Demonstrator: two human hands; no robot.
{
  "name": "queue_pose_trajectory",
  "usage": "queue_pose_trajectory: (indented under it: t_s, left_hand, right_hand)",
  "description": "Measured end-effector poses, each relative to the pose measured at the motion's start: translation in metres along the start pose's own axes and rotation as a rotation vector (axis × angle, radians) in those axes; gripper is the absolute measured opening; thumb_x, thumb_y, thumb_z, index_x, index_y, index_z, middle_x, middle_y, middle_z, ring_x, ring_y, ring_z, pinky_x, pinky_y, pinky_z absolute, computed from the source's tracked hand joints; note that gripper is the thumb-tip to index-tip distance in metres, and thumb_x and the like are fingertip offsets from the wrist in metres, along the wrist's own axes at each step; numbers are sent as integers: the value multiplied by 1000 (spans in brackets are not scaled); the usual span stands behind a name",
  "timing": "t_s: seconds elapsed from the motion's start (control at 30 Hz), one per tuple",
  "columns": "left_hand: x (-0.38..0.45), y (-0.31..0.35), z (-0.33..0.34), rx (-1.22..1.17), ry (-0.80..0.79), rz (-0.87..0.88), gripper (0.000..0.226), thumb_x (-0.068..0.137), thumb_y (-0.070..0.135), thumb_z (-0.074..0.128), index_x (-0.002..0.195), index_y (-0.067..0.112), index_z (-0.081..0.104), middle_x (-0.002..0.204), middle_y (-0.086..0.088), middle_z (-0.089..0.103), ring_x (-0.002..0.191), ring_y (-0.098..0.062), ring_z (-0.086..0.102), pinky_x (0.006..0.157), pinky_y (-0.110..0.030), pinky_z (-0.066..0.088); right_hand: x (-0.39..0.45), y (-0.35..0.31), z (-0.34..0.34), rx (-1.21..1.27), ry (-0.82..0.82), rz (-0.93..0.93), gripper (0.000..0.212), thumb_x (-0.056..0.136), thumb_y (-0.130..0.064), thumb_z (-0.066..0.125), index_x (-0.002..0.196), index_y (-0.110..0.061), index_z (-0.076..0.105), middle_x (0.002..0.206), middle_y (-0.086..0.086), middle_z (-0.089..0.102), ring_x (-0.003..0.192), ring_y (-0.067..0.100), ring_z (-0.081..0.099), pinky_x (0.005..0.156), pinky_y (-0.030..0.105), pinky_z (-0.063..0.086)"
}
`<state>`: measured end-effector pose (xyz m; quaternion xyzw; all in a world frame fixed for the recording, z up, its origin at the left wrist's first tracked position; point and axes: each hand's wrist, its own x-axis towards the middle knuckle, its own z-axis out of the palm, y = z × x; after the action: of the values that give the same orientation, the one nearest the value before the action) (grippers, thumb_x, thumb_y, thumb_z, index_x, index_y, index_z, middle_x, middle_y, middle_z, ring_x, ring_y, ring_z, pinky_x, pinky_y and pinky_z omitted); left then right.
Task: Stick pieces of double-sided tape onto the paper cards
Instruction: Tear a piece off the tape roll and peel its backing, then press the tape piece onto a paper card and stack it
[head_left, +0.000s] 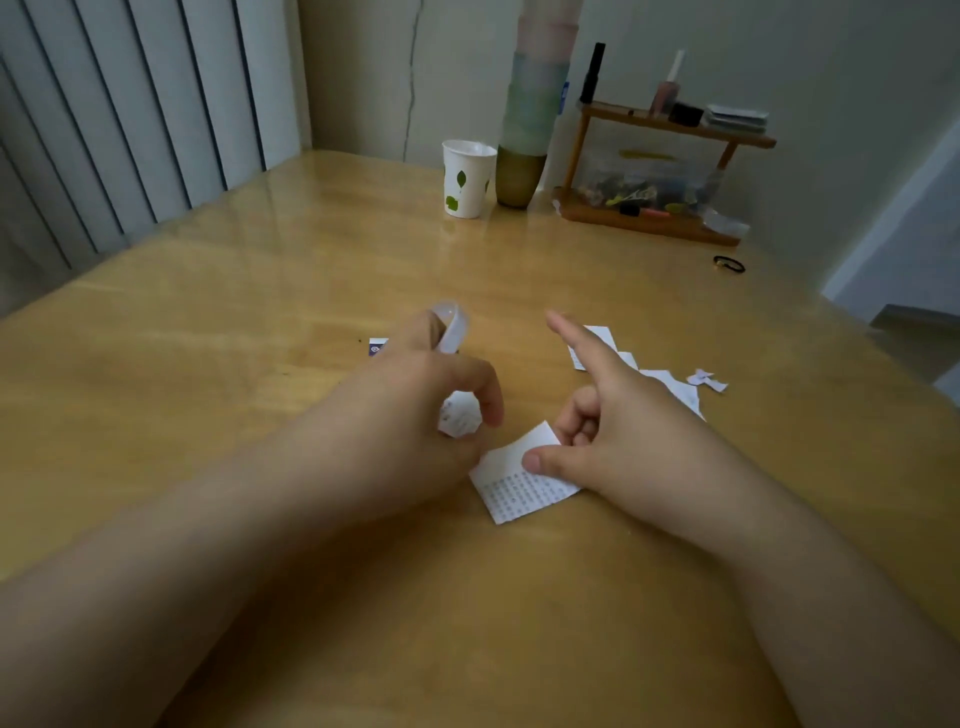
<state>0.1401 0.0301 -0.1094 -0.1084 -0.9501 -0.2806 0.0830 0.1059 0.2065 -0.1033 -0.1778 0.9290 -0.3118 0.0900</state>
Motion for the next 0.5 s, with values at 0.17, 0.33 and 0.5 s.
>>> queue_pose_trajectory:
  t_s: [0.17,0.33,0.5]
  left_hand:
    - [1,0,3,110,-72,-54,17,77,31,68,81,42,57,102,9,27,91,-14,35,81,-23,29]
    - [-1,4,2,149,-103,-84,10,81,37,63,79,44,57,100,10,21,95,-21,28,77,-23,24]
    - [0,0,6,218,-100,17,7,80,41,62,78,43,55,92,18,24,86,-2,34,83,-21,13]
  right_hand:
    - [3,3,-2,-15,104,-24,73,76,-30,76,133,-50,35,85,-14,51,66,2,48,61,14,44]
    - [-2,-2,-25,632,-58,145,22,96,-10,43,95,-9,65,47,-2,37,36,6,25,34,16,20]
    - [-4,-5,-19,584,-381,246,29,95,-8,35,90,-6,63,42,-5,30,31,3,19,32,11,14]
